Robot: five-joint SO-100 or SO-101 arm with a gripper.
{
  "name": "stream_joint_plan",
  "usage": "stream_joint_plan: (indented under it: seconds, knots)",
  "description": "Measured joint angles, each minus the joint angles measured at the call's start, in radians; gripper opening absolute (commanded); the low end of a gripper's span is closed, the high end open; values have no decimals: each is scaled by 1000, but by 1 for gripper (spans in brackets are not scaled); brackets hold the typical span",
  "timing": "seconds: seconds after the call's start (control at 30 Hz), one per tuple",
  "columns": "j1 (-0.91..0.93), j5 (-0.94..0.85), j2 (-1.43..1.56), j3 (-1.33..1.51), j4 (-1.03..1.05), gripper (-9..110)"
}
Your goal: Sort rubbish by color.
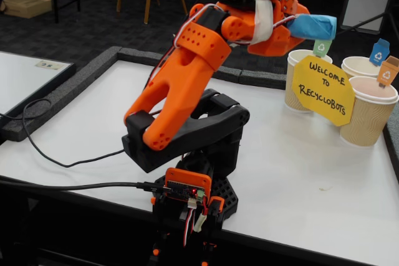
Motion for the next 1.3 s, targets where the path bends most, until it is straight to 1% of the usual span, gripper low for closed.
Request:
stream_joint_plan:
  seconds: [0.17, 0.33, 0.63, 0.87, 1.1, 1.3]
  knots:
    - [-114, 0, -43, 5, -28, 0]
    - [-149, 2, -276, -71, -72, 0]
    - [-147, 2, -887, -397, -190, 0]
    - [-103, 2, -1342, -703, -265, 0]
    - [-51, 2, -1681, -997, -307, 0]
    - [-37, 2, -1887, -1187, -311, 0]
